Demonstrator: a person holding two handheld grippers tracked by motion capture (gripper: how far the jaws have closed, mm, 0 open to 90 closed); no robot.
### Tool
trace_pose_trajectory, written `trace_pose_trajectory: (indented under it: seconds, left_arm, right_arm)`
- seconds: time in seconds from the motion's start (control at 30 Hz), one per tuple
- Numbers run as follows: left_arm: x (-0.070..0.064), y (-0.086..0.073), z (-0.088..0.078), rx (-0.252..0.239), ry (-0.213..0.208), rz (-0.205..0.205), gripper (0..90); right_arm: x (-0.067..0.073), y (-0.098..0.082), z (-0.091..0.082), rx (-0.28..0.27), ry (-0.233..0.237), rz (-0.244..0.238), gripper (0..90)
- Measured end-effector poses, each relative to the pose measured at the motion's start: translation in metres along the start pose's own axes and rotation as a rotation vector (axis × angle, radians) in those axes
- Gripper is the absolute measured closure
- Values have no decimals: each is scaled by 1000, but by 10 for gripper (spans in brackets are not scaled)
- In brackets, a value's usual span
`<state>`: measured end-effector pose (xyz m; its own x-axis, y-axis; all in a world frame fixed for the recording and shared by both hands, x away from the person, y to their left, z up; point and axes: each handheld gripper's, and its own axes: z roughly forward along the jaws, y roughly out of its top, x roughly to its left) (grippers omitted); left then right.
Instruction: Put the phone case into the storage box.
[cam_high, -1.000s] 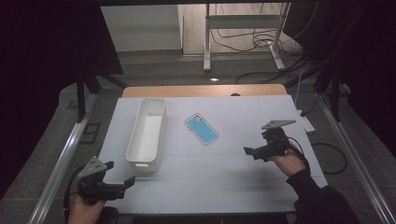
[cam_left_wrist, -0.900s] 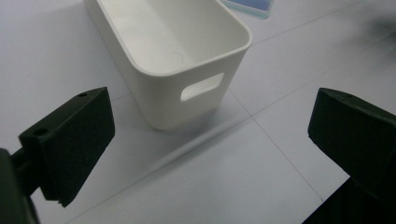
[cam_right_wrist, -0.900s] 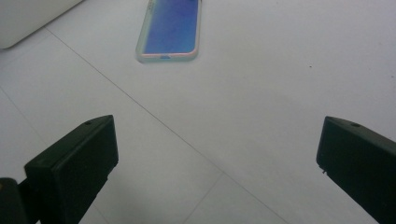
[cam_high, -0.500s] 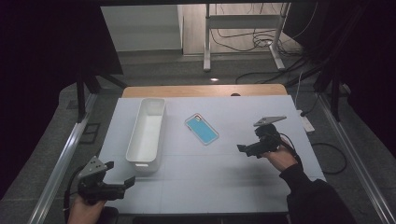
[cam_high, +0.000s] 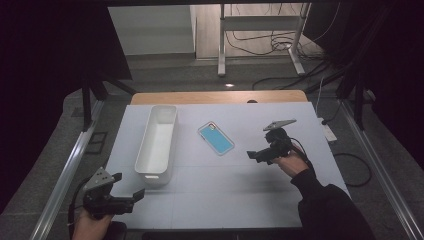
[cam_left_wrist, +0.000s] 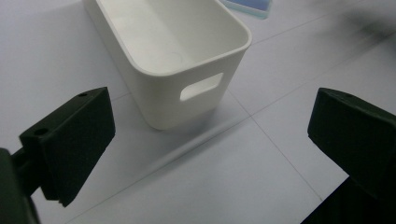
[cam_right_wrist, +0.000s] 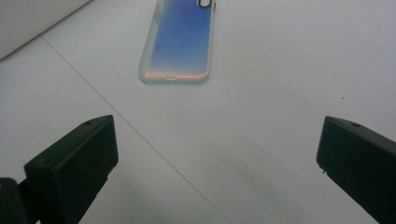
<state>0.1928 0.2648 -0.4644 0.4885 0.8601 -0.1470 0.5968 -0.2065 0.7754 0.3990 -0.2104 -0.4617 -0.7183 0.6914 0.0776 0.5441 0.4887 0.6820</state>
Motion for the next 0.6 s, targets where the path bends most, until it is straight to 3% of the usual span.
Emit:
trace_pose_trajectory:
  seconds: [0.6]
  left_arm:
    - [0, 0, 0, 1, -4, 1, 18]
  right_arm:
    - [1, 10, 26, 36, 5, -10, 0]
